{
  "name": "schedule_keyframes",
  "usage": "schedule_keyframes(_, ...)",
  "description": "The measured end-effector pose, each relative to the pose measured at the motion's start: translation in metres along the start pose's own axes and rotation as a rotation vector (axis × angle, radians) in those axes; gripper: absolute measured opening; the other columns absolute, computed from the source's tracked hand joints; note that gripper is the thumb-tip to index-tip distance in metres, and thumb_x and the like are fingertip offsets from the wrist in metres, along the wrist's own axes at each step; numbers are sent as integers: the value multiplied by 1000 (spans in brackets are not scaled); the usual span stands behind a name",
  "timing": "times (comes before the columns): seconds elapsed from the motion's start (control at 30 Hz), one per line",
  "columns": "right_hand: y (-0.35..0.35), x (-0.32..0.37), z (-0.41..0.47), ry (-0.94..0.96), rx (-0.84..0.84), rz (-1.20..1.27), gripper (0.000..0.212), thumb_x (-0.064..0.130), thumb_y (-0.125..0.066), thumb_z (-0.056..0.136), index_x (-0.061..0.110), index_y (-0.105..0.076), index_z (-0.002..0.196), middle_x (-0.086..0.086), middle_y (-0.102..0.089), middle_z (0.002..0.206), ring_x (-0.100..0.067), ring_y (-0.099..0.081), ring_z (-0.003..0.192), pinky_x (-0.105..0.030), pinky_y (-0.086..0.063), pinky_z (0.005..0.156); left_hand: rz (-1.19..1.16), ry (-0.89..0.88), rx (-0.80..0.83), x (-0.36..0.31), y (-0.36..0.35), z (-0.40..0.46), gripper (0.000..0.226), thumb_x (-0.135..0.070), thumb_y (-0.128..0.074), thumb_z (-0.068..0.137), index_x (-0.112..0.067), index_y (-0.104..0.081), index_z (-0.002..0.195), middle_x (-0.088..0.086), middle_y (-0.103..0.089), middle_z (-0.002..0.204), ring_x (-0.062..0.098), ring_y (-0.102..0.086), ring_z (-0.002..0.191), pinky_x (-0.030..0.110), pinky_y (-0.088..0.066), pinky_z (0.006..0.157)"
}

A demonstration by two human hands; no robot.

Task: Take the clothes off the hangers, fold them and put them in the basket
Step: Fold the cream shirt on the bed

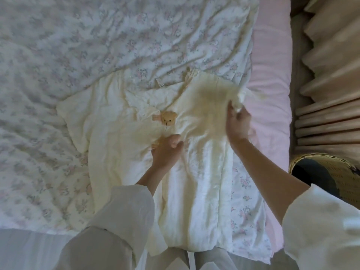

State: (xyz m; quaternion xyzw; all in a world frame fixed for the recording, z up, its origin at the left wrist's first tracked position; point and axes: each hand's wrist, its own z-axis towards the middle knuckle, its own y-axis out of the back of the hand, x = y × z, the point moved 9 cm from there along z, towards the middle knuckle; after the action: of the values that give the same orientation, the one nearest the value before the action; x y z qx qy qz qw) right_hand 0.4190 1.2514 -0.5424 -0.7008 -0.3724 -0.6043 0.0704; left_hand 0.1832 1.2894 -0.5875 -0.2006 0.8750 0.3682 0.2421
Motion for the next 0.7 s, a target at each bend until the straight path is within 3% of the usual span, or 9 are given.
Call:
schedule_keyframes(0.07,-45,23,-26,183,284,-83,20,17,-48,96,16,-49,116,-2,-50,88,-1,-50,73,-25,-44,67,-349,150,-48,11,15,9,34,-35,-50,90,-19,-60,118,-1,-66,115,15,-60,88,34,-46,85)
schedule_keyframes(0.13,-91,26,-55,298,576,-216,41,15,-49,96,8,-43,136,-13,-50,122,-19,-52,112,-28,-40,98,-759,299,-20,22,22,16,31,-35,-46,94,-14,-61,110,1,-68,101,13,-51,67,27,-41,68)
schedule_keyframes(0.23,-130,-3,-92,299,923,-397,62,9,-52,92,12,-24,147,-8,-28,152,-20,-25,141,-31,-22,116,-1004,347,-28,32,40,30,42,-44,-33,98,-14,-59,114,0,-66,99,14,-57,82,28,-41,75)
schedule_keyframes(0.3,-125,-16,-90,226,856,-415,64,3,-49,89,15,-26,147,-4,-30,151,-19,-30,139,-30,-29,113,-968,317,-30,34,52,40,40,-46,-35,98,-15,-57,113,0,-65,99,13,-61,90,27,-46,78)
schedule_keyframes(0.4,-110,-17,-78,327,655,-528,56,2,-45,88,13,-37,142,-3,-40,146,-21,-34,135,-36,-37,107,-783,291,-51,33,65,58,23,-37,-49,95,-17,-58,96,-1,-65,88,17,-60,83,27,-47,73)
schedule_keyframes(0.47,-115,-26,-79,355,755,-676,52,7,-45,91,18,-39,142,0,-37,148,-20,-30,136,-39,-37,108,-715,269,-45,27,68,70,26,-34,-58,90,-11,-60,102,4,-66,94,22,-63,90,33,-52,78)
schedule_keyframes(0.57,-127,-46,-83,169,1034,-719,45,10,-43,91,23,-51,133,4,-36,149,-17,-37,134,-37,-37,107,-688,296,12,18,63,82,56,-30,-71,78,-8,-48,124,9,-65,111,24,-66,97,43,-55,87)
schedule_keyframes(0.63,-128,-32,-64,150,919,-636,39,8,-41,90,20,-61,122,-1,-55,134,-16,-56,114,-35,-46,96,-652,267,-5,10,65,91,47,-5,-68,79,-5,-48,122,10,-64,106,21,-66,89,37,-57,76)
schedule_keyframes(0.7,-121,-8,-32,190,641,-582,35,12,-41,94,16,-60,123,-5,-65,119,-9,-60,81,-25,-50,76,-574,232,-59,6,73,99,48,6,-58,79,-6,-48,124,5,-61,94,19,-62,80,31,-54,68)
